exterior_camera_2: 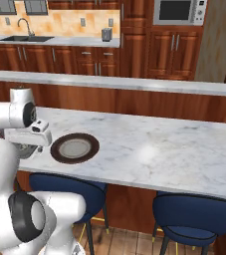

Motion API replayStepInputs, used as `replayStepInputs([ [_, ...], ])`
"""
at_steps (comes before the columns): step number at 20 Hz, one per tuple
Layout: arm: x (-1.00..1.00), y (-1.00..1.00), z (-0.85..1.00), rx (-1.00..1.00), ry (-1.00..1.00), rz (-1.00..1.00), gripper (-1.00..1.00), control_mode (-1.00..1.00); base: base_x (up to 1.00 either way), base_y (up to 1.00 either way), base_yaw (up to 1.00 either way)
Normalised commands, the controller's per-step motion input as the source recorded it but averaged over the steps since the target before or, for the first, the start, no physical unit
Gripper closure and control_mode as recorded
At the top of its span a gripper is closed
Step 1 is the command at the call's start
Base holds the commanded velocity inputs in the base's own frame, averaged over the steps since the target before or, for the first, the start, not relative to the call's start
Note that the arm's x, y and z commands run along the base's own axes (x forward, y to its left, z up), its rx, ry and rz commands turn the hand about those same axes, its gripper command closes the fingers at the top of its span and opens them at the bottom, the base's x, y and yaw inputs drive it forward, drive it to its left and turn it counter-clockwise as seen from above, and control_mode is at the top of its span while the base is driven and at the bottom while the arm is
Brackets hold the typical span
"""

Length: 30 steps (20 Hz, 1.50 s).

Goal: Place two dumplings into each of the tupperware containers and then place the containers in the fridge.

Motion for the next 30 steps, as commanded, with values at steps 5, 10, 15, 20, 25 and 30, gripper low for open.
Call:
replayStepInputs([
  [5,-0.37,-0.75,0.49,-0.04,-0.03,-0.01,-1.0,-1.0,0.0,0.0,0.0],
  [10,-0.19,-0.84,0.22,0.01,0.0,-0.03,-1.0,-1.0,0.0,0.0,0.0],
  [15,-0.01,-0.27,0.35,0.0,0.0,-0.04,-1.0,-1.0,0.0,0.0,0.0],
  [20,-0.22,-0.1,0.32,0.0,-0.01,-0.02,-1.0,-1.0,0.0,0.0,0.0],
  [25,-0.13,-0.09,0.06,0.0,-0.02,-0.02,-1.0,-1.0,0.0,0.0,0.0],
  [30,-0.15,-0.27,0.04,-0.01,-0.1,0.01,-1.0,-1.0,0.0,0.0,0.0],
])
